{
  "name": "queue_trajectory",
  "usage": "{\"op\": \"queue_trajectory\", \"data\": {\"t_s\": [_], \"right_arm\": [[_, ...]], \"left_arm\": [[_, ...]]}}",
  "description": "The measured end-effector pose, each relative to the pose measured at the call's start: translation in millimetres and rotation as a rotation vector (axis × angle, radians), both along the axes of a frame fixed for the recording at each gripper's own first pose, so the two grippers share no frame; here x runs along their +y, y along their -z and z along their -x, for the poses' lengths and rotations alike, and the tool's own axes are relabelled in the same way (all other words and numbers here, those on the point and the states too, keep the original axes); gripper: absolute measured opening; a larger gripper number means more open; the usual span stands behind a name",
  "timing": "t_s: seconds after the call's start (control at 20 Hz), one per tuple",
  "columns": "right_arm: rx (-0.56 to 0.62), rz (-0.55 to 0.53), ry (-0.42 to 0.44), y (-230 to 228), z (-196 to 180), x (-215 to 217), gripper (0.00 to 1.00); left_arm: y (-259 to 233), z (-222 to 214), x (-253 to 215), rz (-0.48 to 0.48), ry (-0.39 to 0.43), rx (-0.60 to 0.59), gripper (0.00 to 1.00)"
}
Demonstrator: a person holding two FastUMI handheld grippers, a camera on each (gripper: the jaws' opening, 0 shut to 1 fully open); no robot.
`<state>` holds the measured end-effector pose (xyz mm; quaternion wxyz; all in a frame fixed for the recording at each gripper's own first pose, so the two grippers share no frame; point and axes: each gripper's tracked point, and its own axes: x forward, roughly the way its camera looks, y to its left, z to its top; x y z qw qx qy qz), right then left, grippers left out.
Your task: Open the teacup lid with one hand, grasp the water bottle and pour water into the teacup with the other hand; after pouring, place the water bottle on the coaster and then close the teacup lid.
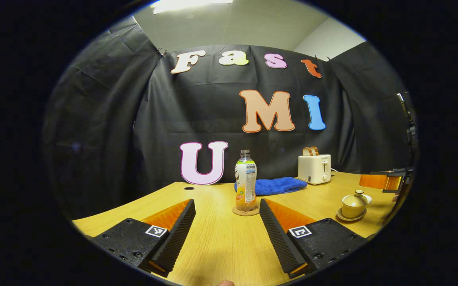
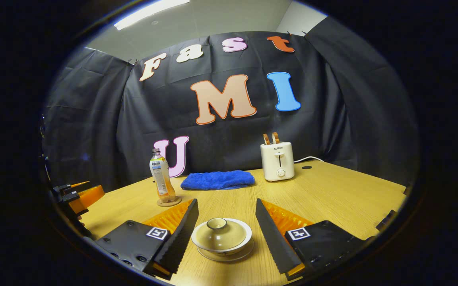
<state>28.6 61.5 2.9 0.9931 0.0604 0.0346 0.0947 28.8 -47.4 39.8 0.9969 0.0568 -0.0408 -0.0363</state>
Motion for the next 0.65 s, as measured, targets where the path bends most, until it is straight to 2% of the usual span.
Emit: {"op": "queue_trajectory", "data": {"t_s": [0.65], "right_arm": [[0.008, 0.028, 0.019, 14, 4, -8, 0.92]], "left_arm": [[13, 0, -5, -0.001, -0.004, 0.015, 0.95]]}}
